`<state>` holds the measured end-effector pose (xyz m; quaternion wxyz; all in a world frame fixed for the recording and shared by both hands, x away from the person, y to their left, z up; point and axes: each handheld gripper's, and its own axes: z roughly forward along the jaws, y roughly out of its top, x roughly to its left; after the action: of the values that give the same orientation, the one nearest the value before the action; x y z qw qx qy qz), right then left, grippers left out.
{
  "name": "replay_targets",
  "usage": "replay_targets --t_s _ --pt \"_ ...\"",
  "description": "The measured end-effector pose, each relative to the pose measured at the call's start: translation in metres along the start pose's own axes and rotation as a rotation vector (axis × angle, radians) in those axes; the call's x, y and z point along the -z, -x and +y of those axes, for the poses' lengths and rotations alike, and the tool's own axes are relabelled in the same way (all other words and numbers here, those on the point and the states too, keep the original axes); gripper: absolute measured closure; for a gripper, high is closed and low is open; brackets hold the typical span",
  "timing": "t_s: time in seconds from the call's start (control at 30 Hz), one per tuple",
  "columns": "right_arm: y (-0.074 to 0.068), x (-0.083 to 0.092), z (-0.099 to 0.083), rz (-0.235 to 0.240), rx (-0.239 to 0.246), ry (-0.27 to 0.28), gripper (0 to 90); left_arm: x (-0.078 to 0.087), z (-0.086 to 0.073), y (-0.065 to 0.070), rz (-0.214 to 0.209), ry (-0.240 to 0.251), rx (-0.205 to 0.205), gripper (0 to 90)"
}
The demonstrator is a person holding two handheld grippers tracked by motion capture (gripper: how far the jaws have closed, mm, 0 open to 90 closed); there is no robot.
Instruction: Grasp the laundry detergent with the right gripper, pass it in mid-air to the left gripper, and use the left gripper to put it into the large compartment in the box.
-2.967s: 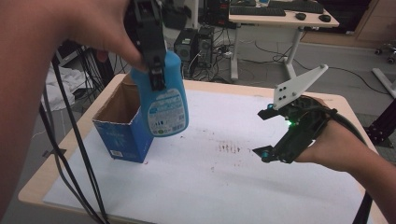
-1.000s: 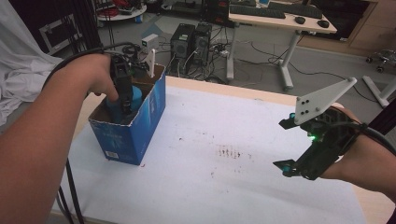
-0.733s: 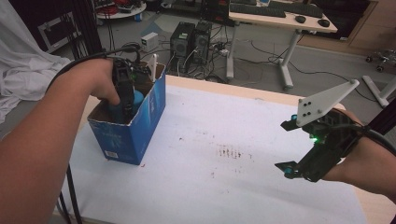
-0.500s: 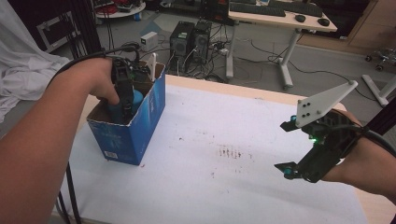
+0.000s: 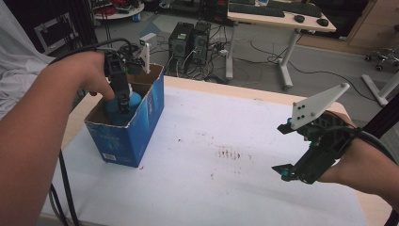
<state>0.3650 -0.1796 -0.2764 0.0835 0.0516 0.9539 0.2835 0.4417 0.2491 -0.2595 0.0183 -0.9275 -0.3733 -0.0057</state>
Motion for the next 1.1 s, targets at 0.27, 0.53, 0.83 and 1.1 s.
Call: replay_targets --t_s 0.27,0.53,0.83,1.1 --pt "0.007 0.005 -0.005 0.001 -0.013 -0.013 0.9 0.027 -0.005 0.009 0.018 0.04 -0.016 15.5" --pt "0.017 0.012 -0.008 0.003 -0.009 -0.077 0.8 0.059 0.0 0.031 0.01 0.056 -0.088 8.6" --pt "0.033 0.016 -0.012 0.008 -0.002 -0.185 0.9 0.073 0.025 0.061 -0.016 0.086 -0.229 5.7" --pt "0.054 0.016 -0.022 -0.011 0.01 -0.292 0.9 0.067 0.053 0.082 -0.039 0.086 -0.332 1.8"
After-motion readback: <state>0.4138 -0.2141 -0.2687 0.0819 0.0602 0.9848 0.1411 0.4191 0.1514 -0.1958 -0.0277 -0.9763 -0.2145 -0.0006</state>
